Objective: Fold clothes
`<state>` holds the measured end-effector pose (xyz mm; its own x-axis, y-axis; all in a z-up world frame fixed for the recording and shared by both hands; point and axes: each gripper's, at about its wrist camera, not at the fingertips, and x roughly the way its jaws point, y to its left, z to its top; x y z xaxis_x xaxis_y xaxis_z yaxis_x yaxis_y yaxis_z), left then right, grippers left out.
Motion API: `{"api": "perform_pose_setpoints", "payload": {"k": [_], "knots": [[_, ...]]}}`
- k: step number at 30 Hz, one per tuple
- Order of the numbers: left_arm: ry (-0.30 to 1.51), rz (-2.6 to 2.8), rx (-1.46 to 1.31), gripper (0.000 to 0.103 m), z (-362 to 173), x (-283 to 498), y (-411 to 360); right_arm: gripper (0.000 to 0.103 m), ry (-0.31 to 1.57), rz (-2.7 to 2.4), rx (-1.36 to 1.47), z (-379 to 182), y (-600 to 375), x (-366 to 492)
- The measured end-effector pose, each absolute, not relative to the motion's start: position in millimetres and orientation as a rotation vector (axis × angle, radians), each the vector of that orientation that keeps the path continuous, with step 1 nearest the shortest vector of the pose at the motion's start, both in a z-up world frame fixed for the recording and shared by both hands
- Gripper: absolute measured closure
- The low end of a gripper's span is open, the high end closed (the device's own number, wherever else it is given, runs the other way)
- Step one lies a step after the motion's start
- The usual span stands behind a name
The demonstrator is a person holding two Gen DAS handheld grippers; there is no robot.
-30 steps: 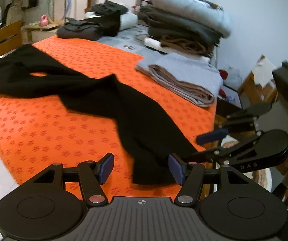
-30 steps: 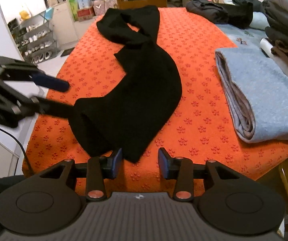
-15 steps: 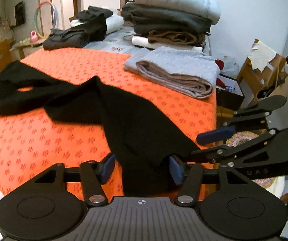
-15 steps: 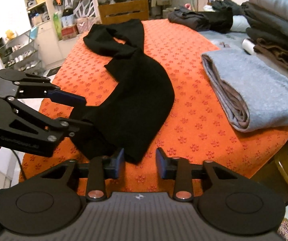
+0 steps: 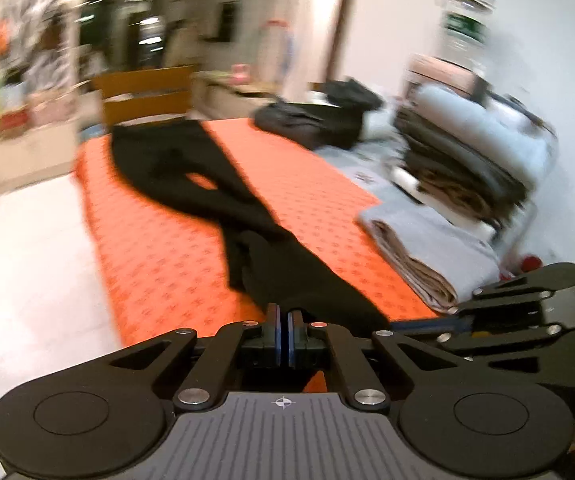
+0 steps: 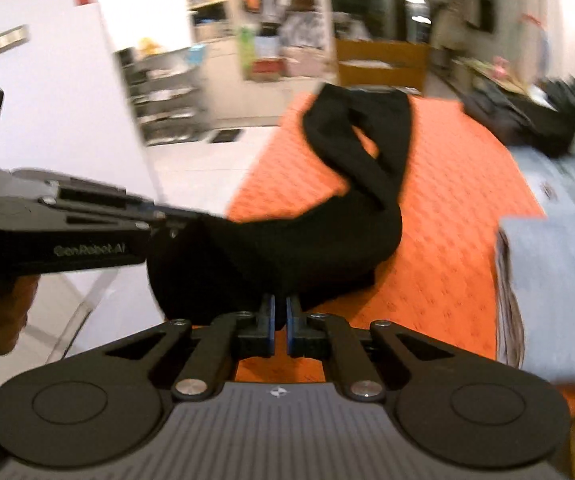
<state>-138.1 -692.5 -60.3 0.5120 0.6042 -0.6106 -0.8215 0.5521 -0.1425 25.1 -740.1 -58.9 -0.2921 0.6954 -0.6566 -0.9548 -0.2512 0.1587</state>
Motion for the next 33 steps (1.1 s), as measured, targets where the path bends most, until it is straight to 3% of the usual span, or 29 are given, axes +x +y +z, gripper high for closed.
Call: {"api": "perform_pose_setpoints", "payload": {"k": [13, 19, 22, 24, 33], "knots": [[0.371, 1.200, -0.612, 0.099, -12.7, -189.7, -741.6, 0.097, 0.461, 2.042, -0.713, 14.6, -751.5, -17.0], [0.432, 1.145, -0.619, 0.097, -27.4, -200.2, -748.2, 0.097, 0.459, 2.035, -0.740, 19.6, -757.3, -23.4], [0.482, 1.104, -0.538, 0.079, -31.0, -198.3, -756.6, 0.097, 0.493, 2.014, -0.737, 19.6, -756.3, -23.8], [0.502, 1.082, -0.475, 0.051, -31.5, -197.0, -762.0, 0.097, 0.511, 2.011, -0.721, 22.1, -756.4, -26.1], [0.560, 0.881, -0.259, 0.031, -27.5, -183.0, -761.8, 0.097, 0.559, 1.993, -0.688, 20.8, -745.7, -38.6]]}}
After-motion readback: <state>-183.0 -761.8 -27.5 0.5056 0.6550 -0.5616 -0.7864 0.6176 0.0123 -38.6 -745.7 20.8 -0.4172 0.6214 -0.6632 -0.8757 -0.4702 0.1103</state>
